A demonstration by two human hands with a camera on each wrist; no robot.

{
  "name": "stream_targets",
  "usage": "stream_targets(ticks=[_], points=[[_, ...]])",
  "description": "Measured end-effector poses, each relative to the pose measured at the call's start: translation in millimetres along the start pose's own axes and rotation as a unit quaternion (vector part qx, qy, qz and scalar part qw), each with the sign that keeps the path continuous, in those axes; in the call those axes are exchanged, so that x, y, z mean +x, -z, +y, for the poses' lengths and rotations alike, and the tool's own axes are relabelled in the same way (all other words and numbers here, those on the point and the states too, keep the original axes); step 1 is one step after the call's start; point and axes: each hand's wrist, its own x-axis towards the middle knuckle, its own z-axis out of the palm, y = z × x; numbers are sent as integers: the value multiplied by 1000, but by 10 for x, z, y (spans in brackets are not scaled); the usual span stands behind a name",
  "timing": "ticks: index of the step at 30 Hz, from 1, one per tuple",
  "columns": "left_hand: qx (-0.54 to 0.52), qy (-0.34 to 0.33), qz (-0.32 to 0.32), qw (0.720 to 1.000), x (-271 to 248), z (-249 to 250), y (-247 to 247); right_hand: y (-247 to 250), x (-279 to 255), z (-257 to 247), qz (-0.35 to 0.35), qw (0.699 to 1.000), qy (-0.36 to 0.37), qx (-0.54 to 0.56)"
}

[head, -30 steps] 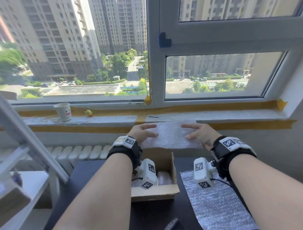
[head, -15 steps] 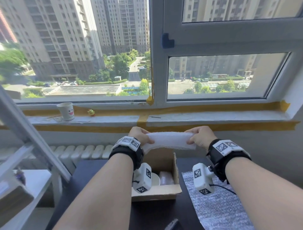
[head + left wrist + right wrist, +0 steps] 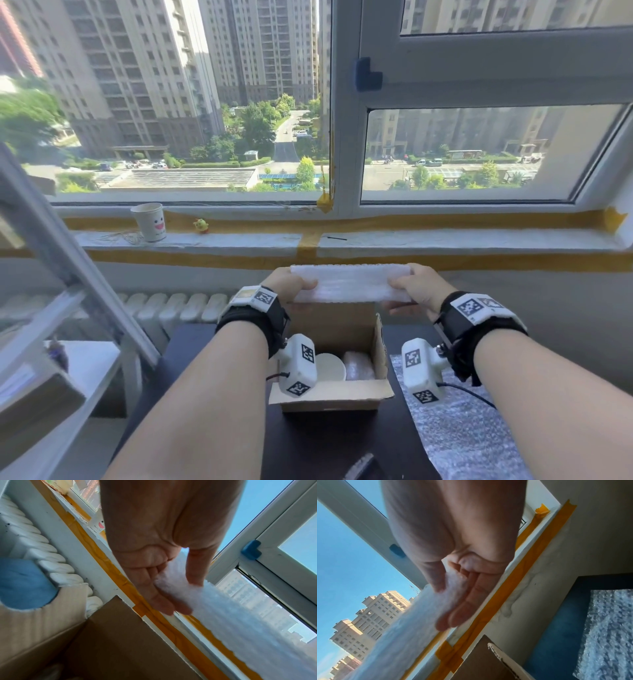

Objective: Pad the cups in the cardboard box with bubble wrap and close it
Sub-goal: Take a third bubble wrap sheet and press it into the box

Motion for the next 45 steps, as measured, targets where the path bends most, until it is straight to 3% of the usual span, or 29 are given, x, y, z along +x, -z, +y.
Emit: stream_targets(ticks=[7, 10, 12, 13, 15, 17, 19, 29, 32, 37, 42, 45], points=[[-82, 25, -12, 996, -115, -86, 81, -172, 48, 90, 35, 996, -28, 77], [-7, 24, 46, 999, -35, -177, 92, -337, 13, 45, 52, 997, -53, 22], [112, 23, 82, 990, 22, -262, 81, -458, -8, 0, 70, 993, -80, -59], [210, 19, 95, 973, 66, -311, 74, -520, -13, -8, 78, 985, -85, -128], [403, -6, 103, 909, 65, -372, 48, -604, 3, 29, 82, 943, -57, -317], [506, -29, 89, 858, 56, -419, -6, -676, 0, 94, 74, 887, -39, -454], [551, -51, 85, 828, 86, -475, -49, -736, 23, 189, 75, 856, -35, -510], [644, -94, 56, 757, 295, -796, -214, -893, 211, 666, 45, 778, -1, -626], [663, -114, 54, 738, 351, -891, -253, -939, 280, 754, 32, 768, -3, -640], [649, -154, 53, 743, 396, -1002, -280, -971, 353, 838, 26, 753, 3, -658], [660, -228, -15, 716, 430, -1175, -305, -990, 407, 886, 23, 742, 4, -670], [653, -241, -19, 717, 436, -1220, -274, -985, 443, 906, 17, 744, 2, -668]])
